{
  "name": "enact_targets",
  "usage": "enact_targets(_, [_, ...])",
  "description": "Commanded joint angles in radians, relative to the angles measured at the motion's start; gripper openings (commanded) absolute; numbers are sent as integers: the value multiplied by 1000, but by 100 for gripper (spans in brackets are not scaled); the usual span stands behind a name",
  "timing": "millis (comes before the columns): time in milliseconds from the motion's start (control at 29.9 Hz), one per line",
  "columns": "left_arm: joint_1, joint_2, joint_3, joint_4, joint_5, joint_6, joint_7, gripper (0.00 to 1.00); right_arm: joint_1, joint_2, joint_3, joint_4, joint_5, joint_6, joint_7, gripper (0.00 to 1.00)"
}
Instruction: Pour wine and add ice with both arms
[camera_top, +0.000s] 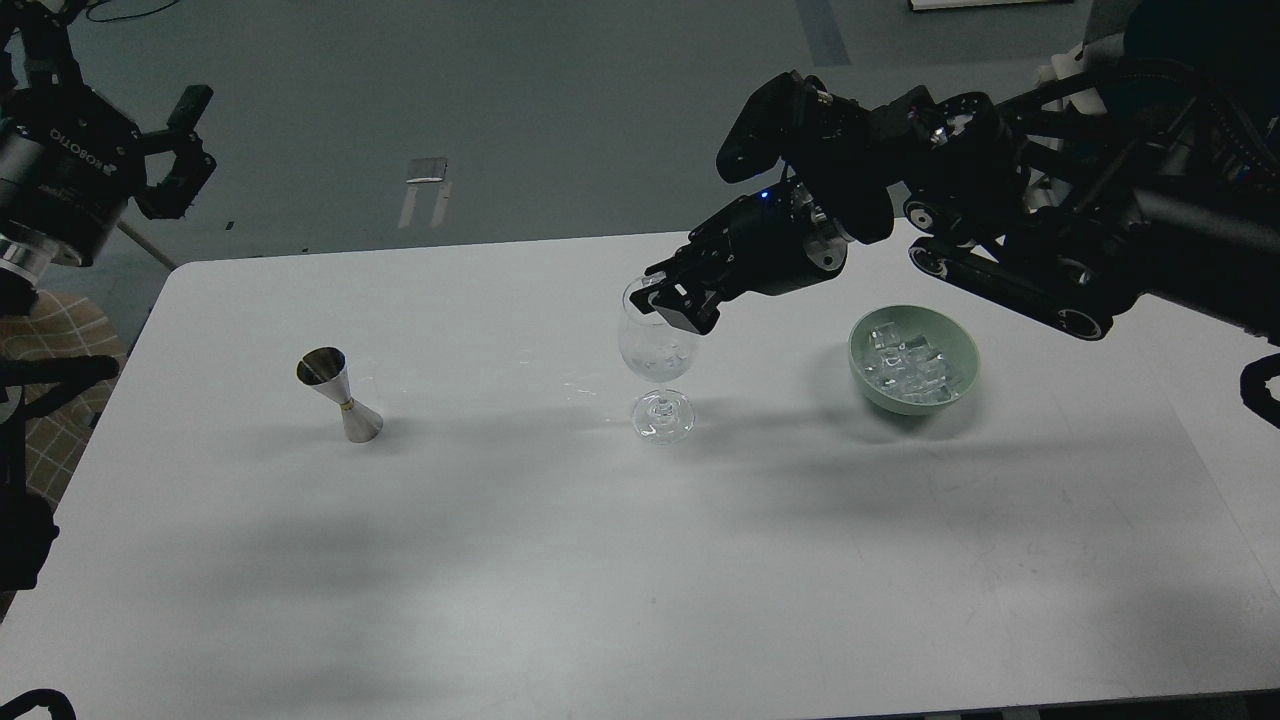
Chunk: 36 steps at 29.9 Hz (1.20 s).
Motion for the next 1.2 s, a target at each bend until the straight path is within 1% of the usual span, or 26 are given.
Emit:
enact_targets(0, [0,0,0,0,0,0,0,98,1,1,-2,0,1,0,0,23])
enact_targets(201, [0,0,0,0,0,0,0,98,2,-1,-1,0,1,-1,0,39])
enact_targets(268, [0,1,0,0,0,0,0,98,2,-1,-1,2,1,-1,0,51])
enact_targets(334, [0,1,0,0,0,0,0,98,2,-3,-1,2,1,-1,0,52])
enact_targets(535, [-2,1,0,0,0,0,0,98,2,-15,2,8,2,-3,0,61])
enact_targets(602, [-3,3,0,0,0,0,0,98,5,-27,7,8,4,-4,0,62])
enact_targets(635, [-3,4,0,0,0,0,0,98,13,-41,13,8,12,-11,0,67])
enact_targets(669, [-5,6,0,0,0,0,0,98,27,-48,33,8,28,-15,0,79])
enact_targets(702, [-5,8,0,0,0,0,2,98,31,-52,50,6,41,-15,0,88])
enact_targets(736, [-5,8,0,0,0,2,5,98,33,-53,83,3,79,-18,0,99])
enact_targets(769, [-5,8,0,0,0,2,5,98,33,-53,84,3,79,-18,0,99])
enact_targets(869, [-14,8,0,0,1,11,12,98,38,-84,147,2,174,-32,0,100])
enact_targets(936, [-17,8,0,2,-12,37,17,98,36,-102,174,-12,238,-75,0,100])
enact_targets(1003, [-26,1,-2,8,-20,46,13,98,30,-110,176,-34,272,-103,0,100])
enact_targets(1037, [-45,-5,0,29,-20,51,2,98,25,-111,179,-57,303,-136,0,100])
enact_targets(1070, [-54,-5,3,38,-20,51,2,98,22,-113,180,-69,320,-159,0,100])
enact_targets(1104, [-74,-6,15,52,-22,49,-1,98,12,-113,182,-89,352,-216,0,100])
enact_targets(1137, [-86,-9,23,60,-22,49,-1,98,5,-111,183,-98,372,-250,0,100])
enact_targets(1170, [-114,-20,36,67,-22,51,-3,98,-10,-102,193,-119,416,-314,0,100])
